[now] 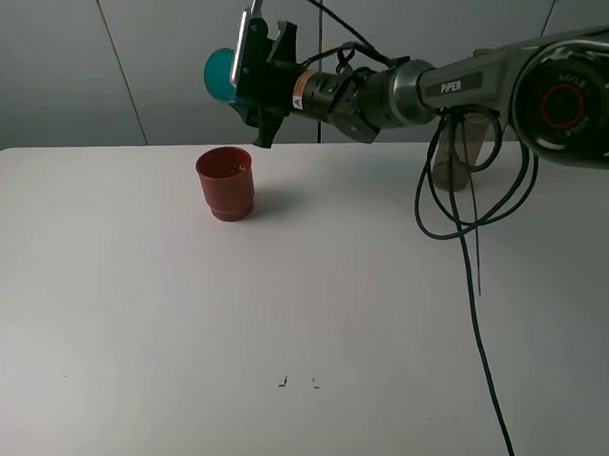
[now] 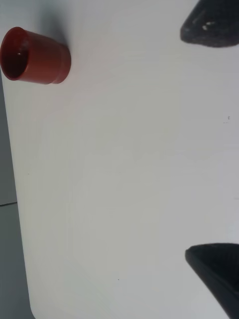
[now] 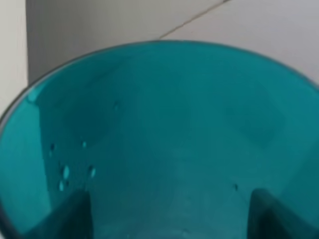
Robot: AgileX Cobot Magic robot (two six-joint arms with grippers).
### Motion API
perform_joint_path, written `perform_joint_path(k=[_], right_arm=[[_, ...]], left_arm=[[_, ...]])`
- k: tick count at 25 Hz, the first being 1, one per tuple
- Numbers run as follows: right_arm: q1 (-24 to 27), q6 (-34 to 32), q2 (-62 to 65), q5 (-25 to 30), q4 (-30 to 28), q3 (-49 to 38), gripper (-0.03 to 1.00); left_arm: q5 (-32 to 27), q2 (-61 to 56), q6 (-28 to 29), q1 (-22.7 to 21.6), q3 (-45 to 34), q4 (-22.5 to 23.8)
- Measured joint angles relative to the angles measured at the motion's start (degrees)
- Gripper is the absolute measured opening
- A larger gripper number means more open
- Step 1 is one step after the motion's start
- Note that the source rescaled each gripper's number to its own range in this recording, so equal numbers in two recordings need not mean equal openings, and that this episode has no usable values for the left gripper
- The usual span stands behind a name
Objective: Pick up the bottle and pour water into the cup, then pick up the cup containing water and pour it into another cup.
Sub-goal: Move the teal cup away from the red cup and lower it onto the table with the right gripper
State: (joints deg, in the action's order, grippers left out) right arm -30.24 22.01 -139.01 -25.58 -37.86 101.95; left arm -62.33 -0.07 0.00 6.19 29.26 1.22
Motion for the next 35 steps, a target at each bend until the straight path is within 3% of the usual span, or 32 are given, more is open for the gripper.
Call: perform_joint_path(k=[6,9,18,26,29,32,35], right_arm=[[0.23,-30.55,3.96,2.03,0.92,-0.79,0.05],[0.44,-37.82,7.13,2.11,1.29,-4.69,0.05],[1.89,-40.78,19.57,1.58,5.59,-24.68,0.05],[5.02,-40.81,32.8,-2.66,11.96,-46.0,0.05],[6.68,-40.81,35.9,-5.44,14.78,-53.1,0.05],[8.08,-40.81,36.52,-11.85,17.85,-59.77,0.05],[8.4,-38.24,36.52,-14.12,23.43,-64.24,0.05]], left_arm=[[0.0,0.0,0.0,0.0,0.0,0.0],[0.0,0.0,0.0,0.0,0.0,0.0],[0.0,0.0,-0.39,0.0,0.0,0.0],[0.0,0.0,-0.39,0.0,0.0,0.0],[0.0,0.0,-0.39,0.0,0.0,0.0],[0.0,0.0,-0.39,0.0,0.0,0.0],[0.0,0.0,-0.39,0.0,0.0,0.0]])
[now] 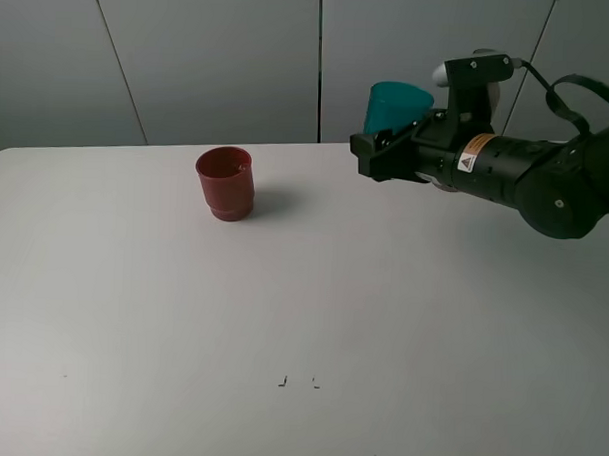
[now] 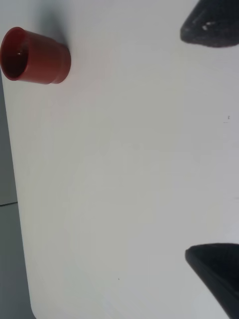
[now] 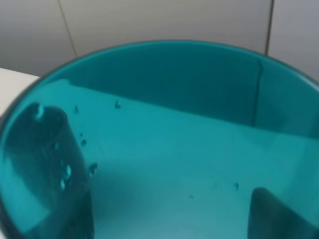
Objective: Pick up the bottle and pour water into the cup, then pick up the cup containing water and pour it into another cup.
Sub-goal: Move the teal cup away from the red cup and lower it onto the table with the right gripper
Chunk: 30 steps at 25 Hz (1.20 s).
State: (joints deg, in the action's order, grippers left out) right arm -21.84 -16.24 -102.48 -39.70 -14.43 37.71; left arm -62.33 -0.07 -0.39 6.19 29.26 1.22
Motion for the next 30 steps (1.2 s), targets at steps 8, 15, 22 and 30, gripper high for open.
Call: perform_joint_path(k=[8,15,22,30], right_arm=[[0.0,8.36,-6.09,-3.57,8.15,-2.95,0.05],[0.0,8.69,-15.63,-16.21,9.39,-2.94,0.05],[0.0,8.83,-22.19,-23.25,9.39,-0.97,0.05],[0.0,8.83,-24.95,-23.46,8.36,2.25,0.05]], left_arm=[[0.0,0.0,0.0,0.0,0.0,0.0],[0.0,0.0,0.39,0.0,0.0,0.0],[0.0,0.0,0.0,0.0,0.0,0.0],[0.0,0.0,0.0,0.0,0.0,0.0]])
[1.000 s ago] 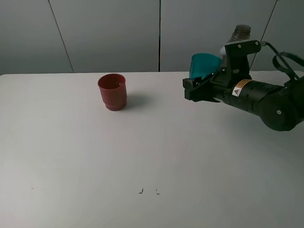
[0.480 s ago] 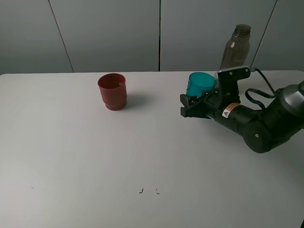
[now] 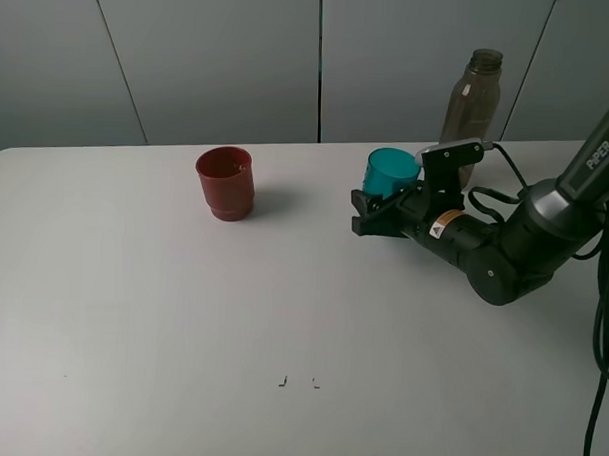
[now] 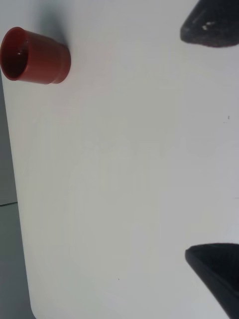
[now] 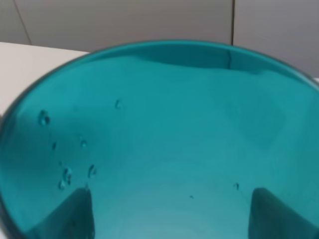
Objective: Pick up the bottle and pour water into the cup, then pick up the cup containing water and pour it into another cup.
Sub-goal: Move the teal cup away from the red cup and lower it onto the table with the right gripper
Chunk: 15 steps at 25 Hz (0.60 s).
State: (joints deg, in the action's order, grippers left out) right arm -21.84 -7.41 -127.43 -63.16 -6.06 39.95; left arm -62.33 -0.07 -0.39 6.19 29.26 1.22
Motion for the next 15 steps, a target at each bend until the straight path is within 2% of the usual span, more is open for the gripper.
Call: perform_joint_path(k=[8,15], right_arm=[[0.0,0.46,-1.91,0.1,-0.2,0.3,0.05],[0.0,0.97,-1.91,2.28,-0.43,0.4,0.05]], left_arm=[[0.0,0.0,0.0,0.0,0.0,0.0],[0.0,0.0,0.0,0.0,0.0,0.0]])
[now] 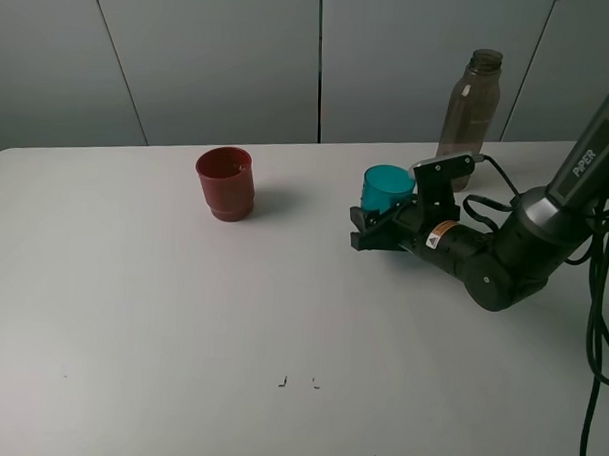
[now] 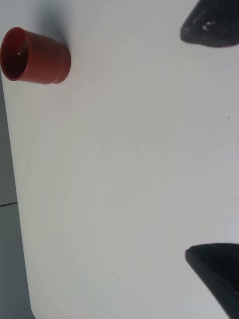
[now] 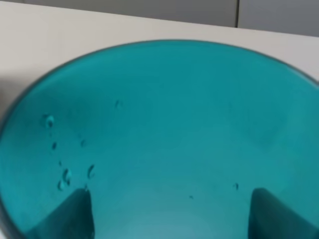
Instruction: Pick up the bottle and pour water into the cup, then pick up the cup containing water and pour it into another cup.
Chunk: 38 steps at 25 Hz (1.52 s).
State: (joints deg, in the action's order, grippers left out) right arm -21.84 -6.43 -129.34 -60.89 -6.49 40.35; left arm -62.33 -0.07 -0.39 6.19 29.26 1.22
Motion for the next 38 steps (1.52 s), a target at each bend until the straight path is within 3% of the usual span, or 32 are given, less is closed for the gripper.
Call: perform_joint_path(k=[7,8,10,13,15,21,24,38], right_arm=[[0.0,1.06,0.0,1.38,-0.22,0.12,0.07],[0.0,1.06,0.0,1.58,-0.32,0.12,0.14],[0.0,1.06,0.0,2.18,-0.3,0.12,0.4],[0.0,1.06,0.0,2.42,-0.45,0.12,0.86],[0.0,1.16,0.0,2.54,-0.56,0.01,0.98],[0.0,1.16,3.23,5.02,-1.01,-3.52,0.99],[0.0,1.16,6.2,9.67,-1.24,-6.04,1.0],[0.0,-0.39,35.45,41.96,1.47,-9.87,1.0]], left_arm=[[0.0,0.0,0.0,0.0,0.0,0.0],[0.0,0.0,0.0,0.0,0.0,0.0],[0.0,0.0,0.0,0.0,0.0,0.0],[0.0,0.0,0.0,0.0,0.0,0.0],[0.0,0.0,0.0,0.0,0.0,0.0],[0.0,0.0,0.0,0.0,0.0,0.0],[0.0,0.0,0.0,0.0,0.0,0.0],[0.0,0.0,0.0,0.0,0.0,0.0]])
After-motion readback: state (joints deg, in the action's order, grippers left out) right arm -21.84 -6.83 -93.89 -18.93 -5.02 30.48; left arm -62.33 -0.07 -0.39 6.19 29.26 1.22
